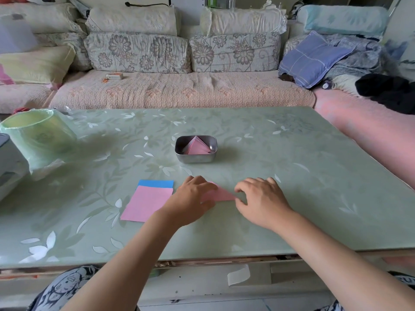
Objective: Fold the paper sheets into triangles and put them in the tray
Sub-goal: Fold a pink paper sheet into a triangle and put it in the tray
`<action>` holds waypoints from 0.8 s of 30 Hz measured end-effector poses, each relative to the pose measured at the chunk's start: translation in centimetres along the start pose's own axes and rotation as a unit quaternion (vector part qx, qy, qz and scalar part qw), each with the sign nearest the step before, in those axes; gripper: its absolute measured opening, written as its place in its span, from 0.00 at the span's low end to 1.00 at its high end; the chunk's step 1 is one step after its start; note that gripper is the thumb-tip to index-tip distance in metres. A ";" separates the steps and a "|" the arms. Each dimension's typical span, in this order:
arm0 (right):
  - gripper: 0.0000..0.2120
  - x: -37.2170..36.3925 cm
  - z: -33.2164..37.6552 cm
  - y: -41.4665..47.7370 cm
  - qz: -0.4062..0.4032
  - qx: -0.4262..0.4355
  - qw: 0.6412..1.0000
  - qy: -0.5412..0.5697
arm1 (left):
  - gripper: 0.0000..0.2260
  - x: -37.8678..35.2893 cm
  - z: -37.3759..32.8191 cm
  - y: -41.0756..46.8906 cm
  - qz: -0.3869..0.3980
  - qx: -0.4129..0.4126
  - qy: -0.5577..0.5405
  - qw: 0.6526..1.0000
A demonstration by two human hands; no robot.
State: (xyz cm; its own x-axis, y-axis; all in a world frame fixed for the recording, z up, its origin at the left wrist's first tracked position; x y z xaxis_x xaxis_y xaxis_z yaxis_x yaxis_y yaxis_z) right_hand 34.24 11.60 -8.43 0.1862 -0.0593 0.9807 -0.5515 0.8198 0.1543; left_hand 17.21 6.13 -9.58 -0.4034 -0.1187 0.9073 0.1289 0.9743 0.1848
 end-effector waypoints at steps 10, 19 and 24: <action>0.12 0.2 1.6 2.3 0.003 0.144 0.989 0.016 | 0.18 1.0 0.5 1.3 -0.012 -0.052 -0.006 0.999; 0.09 0.1 2.5 3.1 -0.024 0.166 0.986 0.010 | 0.18 1.1 0.9 1.5 -0.024 -0.076 -0.002 0.997; 0.20 -1.3 0.6 3.6 0.073 -0.022 0.989 0.125 | 0.30 0.3 1.9 1.6 -0.003 -0.013 -0.014 1.000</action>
State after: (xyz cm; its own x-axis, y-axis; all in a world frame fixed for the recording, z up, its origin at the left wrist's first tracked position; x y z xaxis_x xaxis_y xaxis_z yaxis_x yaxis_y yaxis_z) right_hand 31.53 14.31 -9.12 0.3045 0.1998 0.9313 -0.5523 0.8336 0.0017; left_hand 15.56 8.06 -9.73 -0.4298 -0.1177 0.8952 0.1499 0.9684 0.1993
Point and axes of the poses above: each hand's wrist, its own y-axis towards the middle knuckle, its own x-axis out of the back of the hand, z = x × y, the point moved 6 cm from there along y, towards the middle knuckle, and after that the axes turned 4 degrees about -x, right-handed, at the moved point
